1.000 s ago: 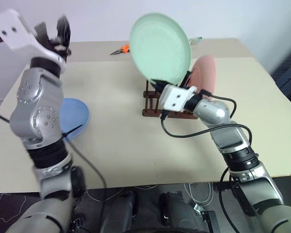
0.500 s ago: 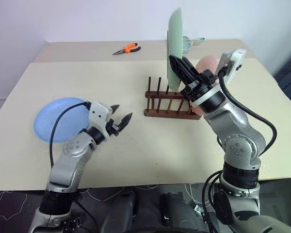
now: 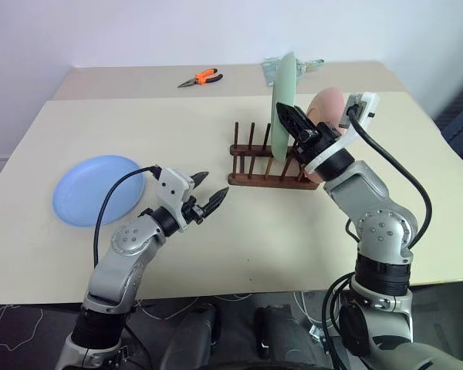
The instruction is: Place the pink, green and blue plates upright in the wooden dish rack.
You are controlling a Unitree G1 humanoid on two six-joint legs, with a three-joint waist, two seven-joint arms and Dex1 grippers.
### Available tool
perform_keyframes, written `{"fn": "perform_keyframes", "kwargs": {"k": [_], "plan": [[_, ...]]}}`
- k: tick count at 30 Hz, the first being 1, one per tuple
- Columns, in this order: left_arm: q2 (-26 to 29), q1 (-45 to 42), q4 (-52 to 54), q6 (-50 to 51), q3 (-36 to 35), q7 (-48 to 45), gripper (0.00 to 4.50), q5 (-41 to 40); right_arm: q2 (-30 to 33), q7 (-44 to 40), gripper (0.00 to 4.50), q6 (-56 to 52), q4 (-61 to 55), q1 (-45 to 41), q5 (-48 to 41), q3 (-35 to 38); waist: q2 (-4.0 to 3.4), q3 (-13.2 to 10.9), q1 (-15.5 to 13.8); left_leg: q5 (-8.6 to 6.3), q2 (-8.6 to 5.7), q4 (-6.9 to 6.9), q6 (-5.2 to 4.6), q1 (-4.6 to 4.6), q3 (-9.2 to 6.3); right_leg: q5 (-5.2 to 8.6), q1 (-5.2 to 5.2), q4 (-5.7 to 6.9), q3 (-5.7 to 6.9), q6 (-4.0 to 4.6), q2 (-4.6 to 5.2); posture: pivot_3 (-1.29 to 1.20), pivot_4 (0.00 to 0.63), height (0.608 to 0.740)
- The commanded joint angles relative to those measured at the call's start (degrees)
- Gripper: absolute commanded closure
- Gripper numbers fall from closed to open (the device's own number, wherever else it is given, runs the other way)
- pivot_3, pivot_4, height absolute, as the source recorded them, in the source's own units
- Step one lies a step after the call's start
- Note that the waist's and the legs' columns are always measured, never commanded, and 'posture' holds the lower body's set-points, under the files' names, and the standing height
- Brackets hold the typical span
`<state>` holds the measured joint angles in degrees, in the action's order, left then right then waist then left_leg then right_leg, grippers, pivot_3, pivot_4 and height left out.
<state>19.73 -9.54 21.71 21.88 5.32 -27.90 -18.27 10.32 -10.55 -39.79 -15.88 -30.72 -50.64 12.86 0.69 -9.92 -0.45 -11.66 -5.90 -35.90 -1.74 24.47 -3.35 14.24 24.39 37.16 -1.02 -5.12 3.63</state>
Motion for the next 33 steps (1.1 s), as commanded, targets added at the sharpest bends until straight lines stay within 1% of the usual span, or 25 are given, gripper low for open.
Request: {"fn": "perform_keyframes", "kwargs": {"k": [1,3,5,6,7,8,11,16,20,23,25,26,27,30,33], "plan": [[0.4,-0.2,2.8,0.1,-0.3,-0.8,1.35,-0.7,0.7,-0.3,3.49,-0.6,0.6,-1.2,-0.8,0.4,-0.02,0.0,0.1,0.0,0.01,0.0,0.0,0.0,0.0,0.0,0.0,0.0,0.0,0.0,0.0,0.0,0.15,0.726],[0.6,0.0,3.0,0.3,-0.3,-1.0,1.35,-0.5,1.8,-1.0,2.6,0.2,0.9,-1.7,1.2,-0.4,-0.04,0.0,0.1,0.0,0.01,0.0,0.0,0.0,0.0,0.01,0.0,0.0,0.0,0.01,0.0,0.0,0.15,0.726],[0.7,0.2,3.1,0.4,-0.3,-1.0,1.35,-0.3,3.8,-2.3,1.52,2.1,1.0,-2.3,4.9,-1.8,-0.07,0.0,0.1,0.0,0.01,0.0,-0.01,0.01,0.0,0.02,0.0,-0.01,0.0,0.03,0.0,0.0,0.15,0.726],[0.7,0.3,3.1,0.4,-0.2,-1.1,1.35,-0.2,4.6,-3.0,1.08,2.9,1.0,-2.5,6.3,-2.4,-0.07,0.0,0.1,0.0,0.01,0.0,-0.01,0.01,0.01,0.02,0.0,-0.02,0.0,0.04,0.0,0.0,0.15,0.726],[0.7,0.3,3.2,0.3,-0.1,-1.1,1.35,-0.1,5.0,-3.5,0.5,3.5,1.1,-2.6,7.0,-2.7,-0.07,0.0,0.1,0.0,0.01,0.0,-0.01,0.01,0.01,0.02,0.0,-0.02,0.0,0.04,0.0,0.0,0.15,0.726],[0.8,0.4,3.2,0.4,0.0,-1.2,1.35,-0.1,5.5,-4.0,0.05,4.1,1.1,-2.7,8.1,-3.1,-0.07,0.0,0.1,0.0,0.01,0.0,-0.01,0.01,0.01,0.02,0.0,-0.02,0.0,0.04,0.0,0.0,0.15,0.726],[0.9,0.2,3.1,0.4,0.4,-1.4,1.35,0.1,8.2,-6.3,0.05,7.1,1.2,-3.5,13.0,-4.8,-0.07,0.0,0.0,0.0,0.01,0.0,-0.01,0.01,0.01,0.02,0.0,-0.03,0.01,0.04,0.0,0.0,0.15,0.726],[1.0,0.0,2.6,0.3,0.4,-1.9,1.35,0.2,15.5,-12.0,0.05,13.2,0.6,-4.4,23.4,-9.8,-0.1,0.0,-0.1,0.0,0.01,-0.02,-0.01,0.02,0.02,0.03,-0.01,-0.08,0.02,0.05,0.0,0.0,0.15,0.726],[1.3,-0.5,1.9,0.0,0.5,-2.2,1.35,0.6,17.1,-13.8,0.05,16.2,0.4,-5.0,27.7,-11.5,-0.1,0.0,-0.1,0.0,0.04,-0.02,-0.02,0.03,0.01,0.03,-0.03,-0.1,0.02,0.05,0.0,0.0,0.15,0.726],[1.1,-1.1,1.0,-0.3,-1.1,-1.0,1.35,0.9,17.9,-14.6,0.05,19.5,1.3,-7.0,31.8,-12.2,-0.11,-0.1,-0.2,0.0,0.04,-0.02,-0.02,0.03,0.02,0.03,-0.02,-0.1,0.03,0.05,0.0,0.0,0.15,0.726],[0.0,-2.7,-1.9,0.4,-5.7,5.1,0.83,2.4,18.6,-17.3,0.0,22.0,1.4,-9.2,33.1,-13.1,-0.12,-0.1,-0.2,0.0,0.04,-0.04,-0.01,0.04,0.02,0.03,-0.02,-0.1,0.03,0.04,0.0,0.0,0.15,0.726],[-0.3,-3.5,-3.1,0.6,-7.9,8.0,0.5,3.2,19.1,-18.9,0.0,23.4,1.2,-10.0,34.0,-14.1,-0.1,-0.1,-0.2,0.0,0.04,-0.04,-0.01,0.04,0.01,0.02,-0.01,-0.1,0.03,0.04,0.0,0.0,0.15,0.726],[-0.5,-4.2,-4.2,0.9,-10.6,11.3,0.06,4.1,19.9,-20.8,0.0,25.0,0.9,-10.7,35.7,-16.0,-0.1,-0.1,-0.1,0.0,0.06,-0.04,-0.01,0.04,0.01,0.0,-0.01,-0.09,0.05,0.0,-0.02,0.0,0.15,0.726],[-1.0,-5.8,-6.0,3.8,-16.4,18.9,0.02,5.8,21.6,-24.9,0.0,29.3,0.9,-11.3,40.8,-20.8,-0.08,-0.1,-0.1,0.0,0.09,-0.02,-0.02,0.04,0.0,-0.05,0.0,-0.1,0.08,-0.1,-0.06,0.0,0.15,0.726],[-2.4,-8.6,-7.9,13.2,-27.9,33.9,0.02,8.4,20.9,-28.7,0.0,34.3,2.5,-10.8,44.7,-26.1,-0.04,-0.1,-0.2,-0.01,0.07,-0.05,-0.03,0.04,0.01,-0.06,-0.01,-0.12,0.08,-0.12,-0.05,0.0,0.15,0.726]]}}
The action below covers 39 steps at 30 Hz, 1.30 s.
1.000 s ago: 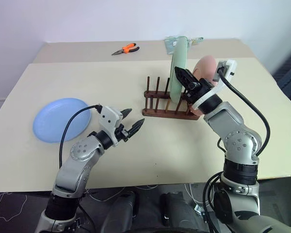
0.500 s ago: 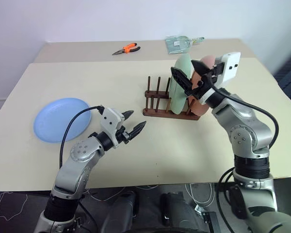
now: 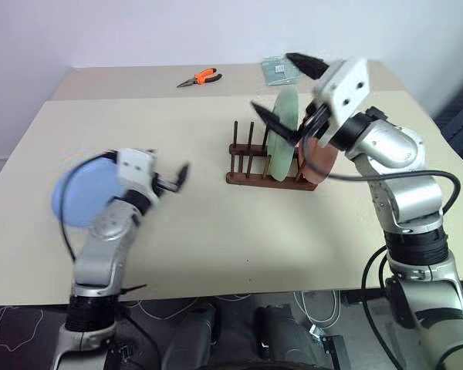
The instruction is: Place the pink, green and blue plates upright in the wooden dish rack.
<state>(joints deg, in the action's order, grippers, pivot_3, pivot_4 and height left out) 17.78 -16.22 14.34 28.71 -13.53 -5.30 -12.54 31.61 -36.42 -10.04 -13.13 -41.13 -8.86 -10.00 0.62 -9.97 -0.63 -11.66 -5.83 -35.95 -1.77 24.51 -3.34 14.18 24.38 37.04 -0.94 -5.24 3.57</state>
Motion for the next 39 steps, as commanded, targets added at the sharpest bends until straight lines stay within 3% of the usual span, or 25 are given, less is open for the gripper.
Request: {"fn": "perform_keyframes", "kwargs": {"k": [1,5,13,16,19,23,27,32,39], "plan": [[-0.5,-2.1,-0.5,9.1,-11.6,14.7,0.02,4.0,-1.3,-3.1,0.0,5.2,0.4,-0.2,3.2,-3.9,0.05,0.0,0.1,0.0,0.0,-0.01,0.0,0.0,0.0,0.0,0.0,0.02,0.01,0.0,-0.01,0.0,0.15,0.726],[-2.8,-1.6,3.6,17.0,-19.2,21.7,0.02,3.9,-4.5,-4.0,0.0,6.9,2.5,0.6,3.5,-5.7,0.1,0.0,-0.1,0.0,-0.01,-0.04,0.02,-0.01,-0.01,-0.01,0.01,0.06,0.02,-0.02,-0.02,0.0,0.15,0.726],[-13.4,-2.6,9.0,31.4,-32.7,22.9,0.02,-8.9,-7.3,-6.4,0.0,8.5,3.2,2.5,4.6,-7.4,0.28,0.1,-0.1,-0.09,-0.07,-0.19,0.13,-0.04,-0.09,-0.03,-0.01,0.05,0.13,-0.05,0.02,0.0,0.15,0.726],[-16.1,-4.3,8.8,33.5,-37.5,24.2,0.86,-13.5,-7.5,-6.4,0.0,8.2,2.6,3.1,4.9,-7.4,0.27,0.1,-0.1,-0.06,-0.06,-0.14,0.17,-0.06,-0.09,-0.02,-0.03,0.12,0.11,-0.04,0.01,0.0,0.15,0.726],[-15.4,-6.0,7.4,33.7,-38.8,24.8,2.44,-14.9,-7.3,-6.8,0.0,7.2,1.8,3.9,5.0,-7.1,0.27,0.1,-0.1,-0.06,-0.06,-0.15,0.18,-0.07,-0.09,-0.02,-0.04,0.11,0.11,-0.04,0.01,0.0,0.15,0.726],[-11.4,-7.7,6.6,29.8,-33.5,20.6,4.46,-15.1,-6.6,-7.3,0.0,5.0,1.3,4.3,5.5,-6.7,0.32,0.1,-0.2,-0.05,-0.07,-0.16,0.21,-0.07,-0.1,-0.02,-0.03,0.11,0.13,-0.04,0.0,0.0,0.15,0.726],[-5.3,-11.0,9.9,24.0,-20.3,12.6,4.49,-13.7,-6.4,-6.5,0.0,6.5,1.2,3.8,8.2,-6.9,0.34,0.1,-0.2,-0.05,-0.09,-0.15,0.22,-0.06,-0.11,-0.03,-0.03,0.1,0.13,-0.03,0.02,0.0,0.15,0.726],[-1.1,-18.0,12.5,25.9,-7.4,8.1,4.49,-13.9,-7.7,-5.4,0.0,10.4,2.3,3.2,13.1,-9.4,0.34,0.1,0.0,-0.04,-0.11,-0.07,0.23,-0.05,-0.08,-0.03,-0.04,0.06,0.07,-0.03,0.03,0.0,0.15,0.726],[-1.1,-24.5,14.9,31.0,-2.1,7.2,4.49,-15.8,-11.0,-0.4,0.0,16.5,10.2,-0.5,23.7,-13.9,0.33,0.0,1.5,0.26,-0.07,0.05,0.7,-0.06,-0.05,-0.03,0.05,0.21,0.02,-0.01,-0.04,0.0,0.15,0.726]]}}
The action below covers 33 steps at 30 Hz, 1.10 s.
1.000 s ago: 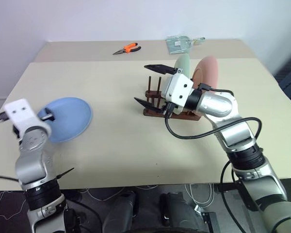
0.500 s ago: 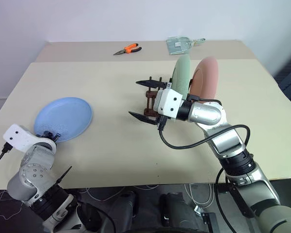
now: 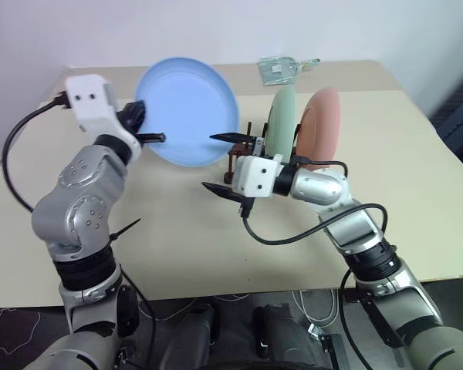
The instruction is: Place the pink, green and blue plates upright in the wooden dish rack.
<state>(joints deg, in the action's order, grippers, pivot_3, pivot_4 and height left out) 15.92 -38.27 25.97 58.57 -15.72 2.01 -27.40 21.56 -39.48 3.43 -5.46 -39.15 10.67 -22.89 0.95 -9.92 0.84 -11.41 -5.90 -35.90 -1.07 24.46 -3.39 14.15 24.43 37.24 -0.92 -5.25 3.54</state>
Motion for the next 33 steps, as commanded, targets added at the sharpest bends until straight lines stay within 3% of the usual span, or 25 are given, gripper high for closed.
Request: {"fn": "perform_keyframes", "kwargs": {"k": [1,4,7,13,14,17,22,28,33], "plan": [[0.3,-3.2,3.6,1.6,0.1,0.0,4.49,-1.5,-1.4,3.2,0.0,3.8,3.9,-2.8,5.1,-1.5,0.0,0.0,-0.1,0.01,0.01,0.0,0.02,0.0,0.0,0.0,0.0,0.0,0.01,0.0,0.0,0.0,0.15,0.726],[-0.6,-4.0,4.3,2.5,0.0,0.4,4.49,-2.0,-2.4,3.8,0.0,4.9,6.5,-3.4,6.1,-1.8,0.01,0.0,-0.2,0.03,0.0,-0.01,0.03,0.01,0.0,0.0,-0.01,-0.02,0.01,0.0,0.0,0.0,0.15,0.726],[-0.7,-3.4,4.9,3.2,0.2,0.6,4.5,-2.1,-3.1,4.2,1.28,5.2,8.0,-3.7,6.9,-1.4,0.01,0.0,-0.2,0.03,-0.01,-0.02,0.03,0.01,-0.01,0.0,-0.02,-0.02,0.01,0.0,0.01,0.0,0.15,0.726],[-1.1,-2.5,5.4,3.4,-0.5,0.5,4.5,-2.9,-3.6,5.6,4.24,5.5,9.1,-4.0,8.3,-0.9,0.0,0.0,-0.2,0.03,-0.01,-0.02,0.03,0.01,-0.01,0.0,-0.02,-0.01,0.01,0.0,0.0,0.0,0.15,0.726],[-1.3,-2.4,5.5,3.3,-0.9,0.3,4.16,-3.3,-3.7,6.1,4.47,5.3,9.3,-4.1,8.8,-0.8,0.0,0.0,-0.1,0.03,-0.01,-0.02,0.04,0.01,-0.01,0.0,-0.01,-0.01,0.01,0.0,0.0,0.0,0.15,0.726],[-2.5,-2.4,6.0,2.6,-2.7,-0.5,3.01,-5.6,-4.1,7.5,4.5,4.8,9.5,-4.3,10.0,-0.3,0.01,0.0,-0.2,0.04,-0.01,-0.02,0.05,0.0,-0.03,0.0,-0.01,0.0,0.02,0.0,-0.01,0.0,0.15,0.726],[-6.3,-6.7,6.2,-7.4,-8.4,2.6,0.66,-7.0,-4.6,8.2,4.5,5.1,9.5,-4.1,10.2,0.0,0.03,0.0,-0.3,0.04,-0.02,-0.05,0.05,0.01,-0.03,0.0,-0.03,-0.01,0.03,0.0,0.0,0.0,0.15,0.726],[0.0,-5.9,3.0,-19.3,-11.3,4.4,0.66,0.9,-6.6,8.0,4.5,6.8,8.0,-3.1,5.7,1.7,0.03,0.0,0.0,0.07,-0.01,0.01,0.09,-0.01,-0.01,0.0,-0.01,0.01,0.0,0.01,-0.03,0.0,0.15,0.726],[13.1,7.3,0.0,-29.3,-6.8,-2.1,0.66,13.7,-8.7,6.4,4.5,7.0,5.5,-2.6,-1.9,4.4,-0.01,0.0,0.1,0.12,-0.01,0.16,0.02,-0.05,0.02,-0.01,0.05,0.01,-0.08,0.03,-0.05,0.0,0.15,0.726]]}}
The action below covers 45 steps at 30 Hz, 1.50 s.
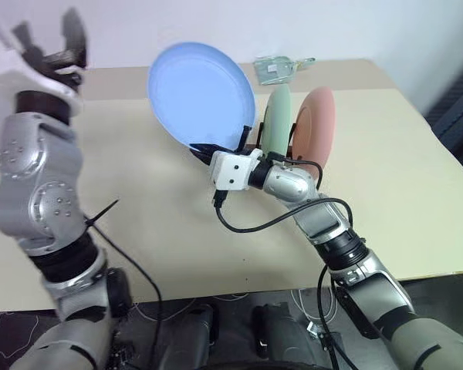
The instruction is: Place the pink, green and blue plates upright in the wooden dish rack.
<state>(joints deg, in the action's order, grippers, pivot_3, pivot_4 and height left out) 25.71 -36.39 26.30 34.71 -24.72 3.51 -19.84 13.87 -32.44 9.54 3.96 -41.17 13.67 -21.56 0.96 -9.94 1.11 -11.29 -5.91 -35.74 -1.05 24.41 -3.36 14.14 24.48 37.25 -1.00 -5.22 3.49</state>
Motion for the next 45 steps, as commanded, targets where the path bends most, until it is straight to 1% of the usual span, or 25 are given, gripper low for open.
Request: {"fn": "perform_keyframes", "kwargs": {"k": [1,3,4,6,7,10,13,14,17,22,30,35,39,42,43,45], "plan": [[4.2,9.1,-0.6,-7.3,3.1,-4.8,0.66,7.5,-1.7,-1.1,4.5,-0.1,-4.8,-0.4,-7.4,4.0,0.0,0.0,-0.4,0.0,-0.01,0.03,0.0,-0.01,0.0,0.0,-0.01,-0.01,0.0,0.0,0.01,0.0,0.15,0.726],[4.5,13.4,-1.1,-9.8,3.9,-6.2,0.66,8.7,-2.8,-1.7,4.5,-1.9,-6.0,0.1,-11.1,5.4,0.01,0.0,-0.9,-0.06,-0.03,0.01,0.05,-0.03,-0.04,0.0,-0.01,-0.07,0.05,0.0,0.06,0.0,0.15,0.726],[4.6,17.3,-1.6,-11.6,5.9,-7.8,0.66,10.2,-4.0,-1.9,4.5,-4.9,-7.8,0.5,-15.0,6.9,0.04,0.0,-0.9,-0.08,-0.03,-0.01,0.01,-0.03,-0.06,0.0,0.01,-0.08,0.06,0.0,0.06,0.0,0.15,0.726],[2.0,24.4,-2.1,-14.0,8.8,-10.4,0.66,10.0,-6.8,-1.8,4.5,-12.4,-11.7,1.4,-23.6,10.0,0.01,0.0,-0.8,-0.29,-0.03,-0.02,-0.32,-0.04,-0.08,-0.01,0.0,-0.08,0.07,0.01,0.08,0.0,0.15,0.726],[1.0,26.3,-2.3,-14.8,9.6,-11.2,0.66,9.8,-7.6,-1.6,4.5,-15.1,-13.1,1.7,-26.2,10.9,0.0,0.0,-0.8,-0.3,-0.03,0.02,-0.34,-0.05,-0.07,-0.01,-0.02,-0.09,0.05,0.02,0.08,0.0,0.15,0.726],[-2.0,32.9,-2.2,-17.5,15.9,-15.5,0.66,9.5,-11.0,1.2,4.5,-26.6,-19.1,3.8,-38.1,14.6,0.0,0.0,-0.7,-0.31,0.0,0.04,-0.36,-0.03,-0.08,-0.01,0.0,-0.08,0.06,0.04,0.09,0.0,0.15,0.726],[-4.5,36.0,-2.6,-19.6,19.9,-17.4,0.66,9.9,-13.6,5.4,4.5,-34.7,-22.9,4.6,-46.7,18.0,-0.03,0.0,-0.5,-0.32,0.02,0.09,-0.36,-0.02,-0.07,-0.02,0.01,-0.07,0.02,0.09,0.08,0.0,0.15,0.726],[-5.3,36.9,-2.6,-20.1,21.2,-17.9,0.66,9.9,-15.2,7.9,4.5,-37.2,-23.4,4.8,-49.9,19.5,-0.06,0.0,-0.5,-0.32,0.03,0.1,-0.36,-0.02,-0.07,-0.01,0.02,-0.06,0.02,0.12,0.08,0.0,0.15,0.726],[-6.8,38.1,-2.8,-21.1,23.8,-18.8,0.66,10.4,-18.5,14.1,4.5,-42.0,-23.9,4.9,-56.2,22.9,-0.1,0.0,-0.3,-0.32,0.07,0.17,-0.35,-0.03,-0.06,0.01,0.05,-0.07,0.02,0.2,0.07,0.0,0.15,0.726],[-7.7,38.2,-3.0,-21.3,24.4,-19.3,0.66,10.7,-20.1,19.7,4.5,-45.0,-23.0,4.4,-60.3,25.3,-0.14,0.0,-0.4,-0.31,0.07,0.26,-0.35,-0.02,-0.04,0.03,0.11,-0.07,0.01,0.23,0.07,0.0,0.15,0.726],[-7.6,38.0,-2.8,-21.3,24.2,-20.3,0.66,11.0,-20.5,24.0,4.5,-45.7,-20.1,4.2,-60.7,26.4,-0.14,0.0,-0.4,-0.3,0.07,0.26,-0.36,-0.02,-0.03,0.03,0.1,-0.08,0.02,0.23,0.07,0.0,0.15,0.726],[-7.1,38.1,-2.5,-22.4,25.3,-21.8,0.66,11.7,-21.6,29.2,4.5,-46.3,-16.3,3.3,-60.5,28.3,-0.15,0.0,-0.4,-0.3,0.07,0.26,-0.36,-0.02,-0.03,0.02,0.1,-0.08,0.02,0.23,0.07,0.0,0.15,0.726],[-7.4,38.1,-2.4,-22.4,25.3,-22.1,0.66,11.7,-21.4,30.4,4.5,-46.7,-14.7,2.7,-60.2,28.5,-0.19,0.0,-0.4,-0.3,0.07,0.26,-0.37,-0.02,-0.03,0.02,0.11,-0.08,0.02,0.23,0.07,0.0,0.15,0.726],[-7.5,37.9,-2.5,-22.4,25.6,-22.2,0.62,11.9,-20.8,31.4,3.42,-47.9,-12.8,1.4,-59.9,28.8,-0.2,0.0,-0.3,-0.3,0.07,0.26,-0.37,-0.02,-0.02,0.02,0.1,-0.08,0.02,0.22,0.07,0.0,0.15,0.726],[-7.5,37.9,-2.5,-22.4,25.7,-22.3,0.62,12.0,-20.5,31.4,2.98,-47.9,-12.6,1.0,-59.4,28.7,-0.2,0.0,-0.3,-0.29,0.07,0.26,-0.38,-0.02,-0.03,0.02,0.1,-0.07,0.02,0.23,0.07,0.0,0.15,0.726],[-7.6,37.9,-2.6,-22.5,25.8,-22.3,0.62,12.1,-19.5,31.0,1.93,-47.6,-12.4,0.4,-57.6,27.7,-0.21,0.0,-0.3,-0.25,0.07,0.27,-0.45,-0.02,-0.02,0.03,0.11,-0.08,0.02,0.23,0.06,0.0,0.15,0.726]]}}
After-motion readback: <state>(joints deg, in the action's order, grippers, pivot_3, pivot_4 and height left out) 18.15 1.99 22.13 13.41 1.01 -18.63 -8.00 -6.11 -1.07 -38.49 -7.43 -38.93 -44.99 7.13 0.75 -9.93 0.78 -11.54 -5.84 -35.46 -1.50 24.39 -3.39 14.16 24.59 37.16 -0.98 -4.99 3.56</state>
